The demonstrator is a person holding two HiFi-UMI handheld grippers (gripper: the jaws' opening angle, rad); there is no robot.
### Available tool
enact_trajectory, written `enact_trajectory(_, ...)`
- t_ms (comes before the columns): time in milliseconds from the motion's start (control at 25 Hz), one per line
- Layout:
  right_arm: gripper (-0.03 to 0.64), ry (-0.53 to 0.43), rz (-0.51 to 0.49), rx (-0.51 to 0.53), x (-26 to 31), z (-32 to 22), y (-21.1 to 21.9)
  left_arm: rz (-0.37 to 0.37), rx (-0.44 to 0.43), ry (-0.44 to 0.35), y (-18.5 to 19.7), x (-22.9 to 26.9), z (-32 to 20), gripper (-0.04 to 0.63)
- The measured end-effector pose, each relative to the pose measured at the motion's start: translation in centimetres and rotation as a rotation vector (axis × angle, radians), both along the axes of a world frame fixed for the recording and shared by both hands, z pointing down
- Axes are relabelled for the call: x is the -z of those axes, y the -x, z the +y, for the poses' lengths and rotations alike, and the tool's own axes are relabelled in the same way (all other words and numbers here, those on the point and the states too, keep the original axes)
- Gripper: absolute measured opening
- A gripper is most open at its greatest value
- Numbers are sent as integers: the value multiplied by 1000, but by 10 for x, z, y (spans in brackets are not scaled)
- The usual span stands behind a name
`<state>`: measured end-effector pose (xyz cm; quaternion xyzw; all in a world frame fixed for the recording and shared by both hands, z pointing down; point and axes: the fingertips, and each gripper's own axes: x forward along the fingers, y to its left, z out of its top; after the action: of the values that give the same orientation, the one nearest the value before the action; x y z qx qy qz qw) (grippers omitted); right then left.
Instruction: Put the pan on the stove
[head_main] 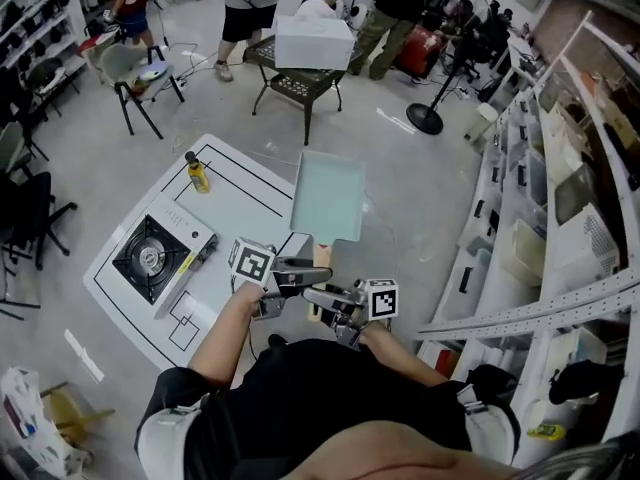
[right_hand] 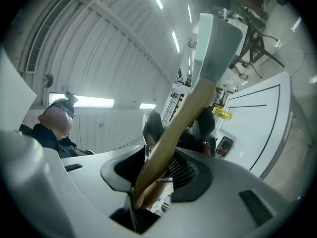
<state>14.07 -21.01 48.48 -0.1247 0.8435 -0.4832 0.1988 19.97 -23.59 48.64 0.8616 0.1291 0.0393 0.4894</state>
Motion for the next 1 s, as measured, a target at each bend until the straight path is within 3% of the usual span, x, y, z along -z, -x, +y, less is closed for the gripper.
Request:
enact_trajectory(360,166,6,-10,261,-5,-42,88,7,282,-15,99,-6,-60,210)
enact_trajectory(520,167,10,2,386,-11,-43,128,16,395,5,144,-13,-65,210)
enact_trajectory(720,166,8,18,538,-12,-37,163,14,540,-30,188,-12,-67,210)
enact_trajectory(1000,166,50,9,744,-26,-25,210,8,740,15,246,-24,-60,210)
